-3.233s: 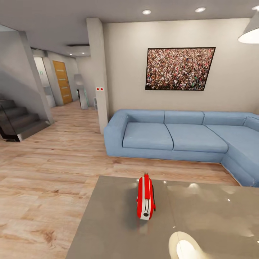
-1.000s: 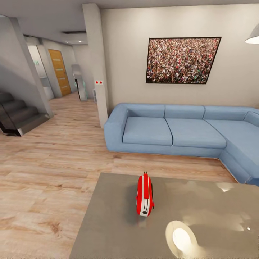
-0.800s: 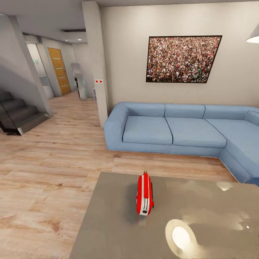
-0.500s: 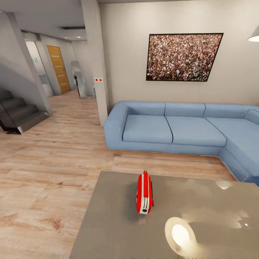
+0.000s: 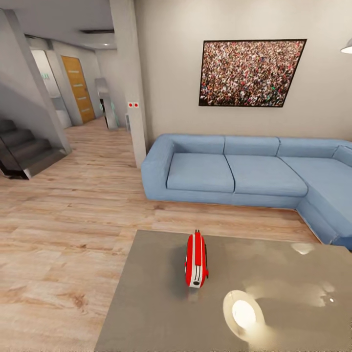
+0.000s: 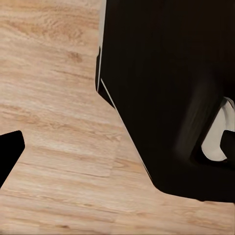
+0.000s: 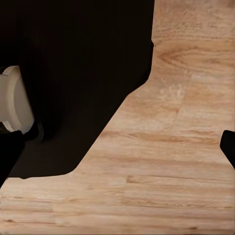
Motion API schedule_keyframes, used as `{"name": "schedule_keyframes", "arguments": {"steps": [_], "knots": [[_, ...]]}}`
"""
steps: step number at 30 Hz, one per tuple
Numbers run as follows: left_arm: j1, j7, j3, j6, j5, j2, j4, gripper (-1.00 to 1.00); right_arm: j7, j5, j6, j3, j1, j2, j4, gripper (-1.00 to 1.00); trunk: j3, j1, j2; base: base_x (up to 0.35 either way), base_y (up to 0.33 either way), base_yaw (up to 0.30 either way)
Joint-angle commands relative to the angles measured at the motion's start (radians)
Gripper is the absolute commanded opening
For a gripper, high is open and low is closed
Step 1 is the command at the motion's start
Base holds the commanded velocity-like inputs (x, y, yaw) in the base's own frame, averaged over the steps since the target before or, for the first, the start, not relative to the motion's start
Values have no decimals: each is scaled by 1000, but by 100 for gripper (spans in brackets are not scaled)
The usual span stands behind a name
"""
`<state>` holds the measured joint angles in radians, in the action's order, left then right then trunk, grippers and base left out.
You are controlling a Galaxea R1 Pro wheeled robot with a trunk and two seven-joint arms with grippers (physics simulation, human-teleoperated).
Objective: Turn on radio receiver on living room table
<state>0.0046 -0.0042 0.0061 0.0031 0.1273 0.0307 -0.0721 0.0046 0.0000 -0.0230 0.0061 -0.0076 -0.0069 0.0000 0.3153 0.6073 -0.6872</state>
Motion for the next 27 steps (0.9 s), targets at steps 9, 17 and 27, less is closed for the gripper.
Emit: {"name": "schedule_keyframes", "arguments": {"steps": [9, 17, 27], "knots": [[0, 0, 0, 0, 0, -1, 0, 100, 0, 0, 0, 0, 0, 0, 0, 100, -14, -35, 63, 0, 0, 0], [0, 0, 0, 0, 0, -1, 0, 100, 0, 0, 0, 0, 0, 1, 0, 100, -26, -65, 119, 0, 0, 0], [0, 1, 0, -1, 0, -2, 0, 100, 0, 0, 0, 0, 0, 0, 0, 100, -29, -88, 161, 0, 0, 0]]}}
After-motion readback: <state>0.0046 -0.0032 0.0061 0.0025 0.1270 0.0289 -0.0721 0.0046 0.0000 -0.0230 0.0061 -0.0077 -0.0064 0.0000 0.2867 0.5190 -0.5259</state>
